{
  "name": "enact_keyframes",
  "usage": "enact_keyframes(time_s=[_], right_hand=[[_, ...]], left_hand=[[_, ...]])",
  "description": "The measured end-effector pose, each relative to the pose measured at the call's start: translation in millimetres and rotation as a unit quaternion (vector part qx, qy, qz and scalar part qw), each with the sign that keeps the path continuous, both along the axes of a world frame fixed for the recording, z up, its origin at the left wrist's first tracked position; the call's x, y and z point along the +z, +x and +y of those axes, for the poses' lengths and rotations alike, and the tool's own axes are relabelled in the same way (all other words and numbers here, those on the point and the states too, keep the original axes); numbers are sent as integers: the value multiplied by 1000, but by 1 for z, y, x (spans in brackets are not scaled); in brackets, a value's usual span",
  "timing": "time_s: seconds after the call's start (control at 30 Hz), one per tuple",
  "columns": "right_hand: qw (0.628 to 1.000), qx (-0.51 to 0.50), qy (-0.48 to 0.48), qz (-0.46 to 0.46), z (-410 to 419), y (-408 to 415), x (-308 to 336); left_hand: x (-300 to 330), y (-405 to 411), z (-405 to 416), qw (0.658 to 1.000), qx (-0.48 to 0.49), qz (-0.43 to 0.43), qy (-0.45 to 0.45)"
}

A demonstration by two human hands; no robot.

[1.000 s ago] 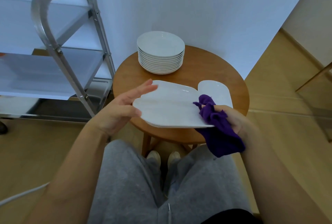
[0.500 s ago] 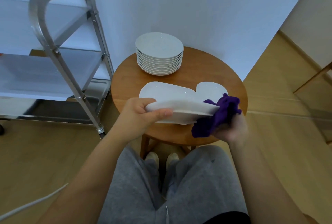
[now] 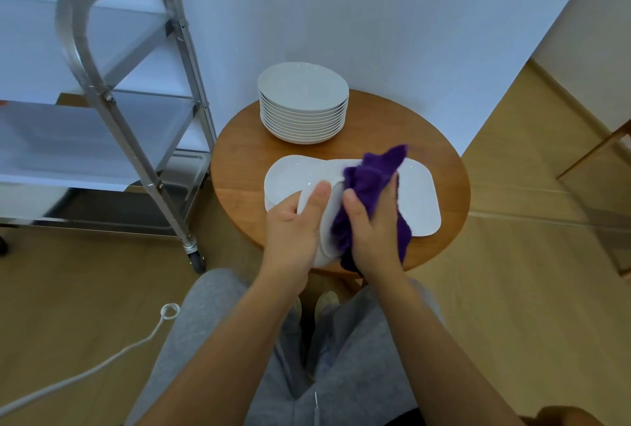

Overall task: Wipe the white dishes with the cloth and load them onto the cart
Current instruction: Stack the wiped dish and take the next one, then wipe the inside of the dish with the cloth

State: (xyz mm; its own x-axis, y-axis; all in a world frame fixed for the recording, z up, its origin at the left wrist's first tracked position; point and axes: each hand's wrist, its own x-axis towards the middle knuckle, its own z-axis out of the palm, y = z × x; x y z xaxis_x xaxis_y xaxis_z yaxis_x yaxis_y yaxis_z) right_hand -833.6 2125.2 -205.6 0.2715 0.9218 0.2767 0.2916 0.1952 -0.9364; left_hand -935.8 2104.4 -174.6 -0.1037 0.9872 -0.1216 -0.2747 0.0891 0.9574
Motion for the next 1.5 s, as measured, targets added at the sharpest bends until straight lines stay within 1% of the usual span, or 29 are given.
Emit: enact_keyframes(time_s=[0.03, 0.13, 0.17, 0.23, 0.33, 0.4, 0.47, 0.5, 0.57, 0.67, 0.73, 0.77, 0.8, 0.83, 0.87, 0.9, 0.97, 1.03, 1.07, 1.1, 1.13, 1.17, 1.23, 1.3, 1.33, 1.4, 1.47, 1.5], right_hand=[[999, 26, 6, -24, -1, -8, 1], [982, 72, 50, -169, -6, -29, 4], [975, 74, 60, -201, -6, -34, 6], [962, 93, 84, -242, -7, -40, 11], [931, 144, 125, -311, -12, -37, 13], [910, 158, 163, -346, -13, -24, 8], [896, 131, 211, -368, -12, -6, 0], [896, 108, 222, -368, -9, 3, -4], [917, 70, 199, -340, -5, 16, -9], [963, 57, 89, -249, 4, 26, -8], [991, 26, -20, -133, 9, 30, -2], [996, 3, -77, -49, 13, 31, 2], [992, -28, -119, 26, 16, 32, 5], [986, -62, -138, 69, 17, 35, 8], [985, -84, -133, 70, 17, 37, 12], [988, -100, -113, 45, 15, 38, 15], [988, -122, -71, -59, 8, 40, 19], [980, -123, -55, -149, 2, 44, 21], [978, -108, -62, -165, -1, 45, 22], [980, -89, -75, -162, -3, 45, 24], [984, -64, -90, -142, -5, 45, 25], [989, -38, -105, -101, -4, 44, 26], [988, 12, -147, 48, -2, 42, 31], [963, 60, -188, 185, -3, 38, 36], [950, 81, -205, 219, -4, 37, 38], [939, 98, -238, 230, -7, 39, 39], [940, 99, -249, 211, -11, 44, 39], [940, 93, -252, 210, -13, 46, 38]], left_hand=[[-1, 0, 1, 1000, 5, -2, -5], [-5, -8, 6, 999, 27, -30, -17], [-5, -11, 7, 998, 37, -46, -24], [-6, -18, 11, 993, 54, -97, -46], [-2, -24, 12, 974, 43, -203, -86], [-1, -27, 14, 968, 37, -236, -76], [1, -30, 14, 965, 35, -256, -53], [3, -31, 14, 965, 34, -254, -48], [4, -31, 14, 970, 38, -234, -46], [1, -30, 13, 982, 54, -178, -43], [-1, -28, 12, 989, 74, -128, -32], [-1, -27, 12, 991, 80, -109, -21], [-2, -25, 11, 992, 82, -93, -6], [-1, -23, 10, 993, 84, -84, 8], [0, -21, 10, 992, 88, -84, 20], [2, -21, 10, 991, 97, -86, 26], [5, -19, 13, 989, 116, -91, 29], [8, -15, 17, 988, 132, -77, 34], [9, -11, 18, 988, 140, -57, 38], [10, -6, 19, 988, 145, -30, 45], [10, -2, 19, 988, 145, -1, 58], [9, 3, 18, 987, 139, 32, 77], [5, 12, 15, 982, 102, 107, 120], [0, 22, 10, 964, 35, 202, 170], [-2, 25, 8, 940, 12, 276, 202], [-5, 29, 7, 862, -1, 421, 283], [-6, 31, 9, 796, -21, 493, 350], [-7, 31, 11, 775, -39, 509, 372]])
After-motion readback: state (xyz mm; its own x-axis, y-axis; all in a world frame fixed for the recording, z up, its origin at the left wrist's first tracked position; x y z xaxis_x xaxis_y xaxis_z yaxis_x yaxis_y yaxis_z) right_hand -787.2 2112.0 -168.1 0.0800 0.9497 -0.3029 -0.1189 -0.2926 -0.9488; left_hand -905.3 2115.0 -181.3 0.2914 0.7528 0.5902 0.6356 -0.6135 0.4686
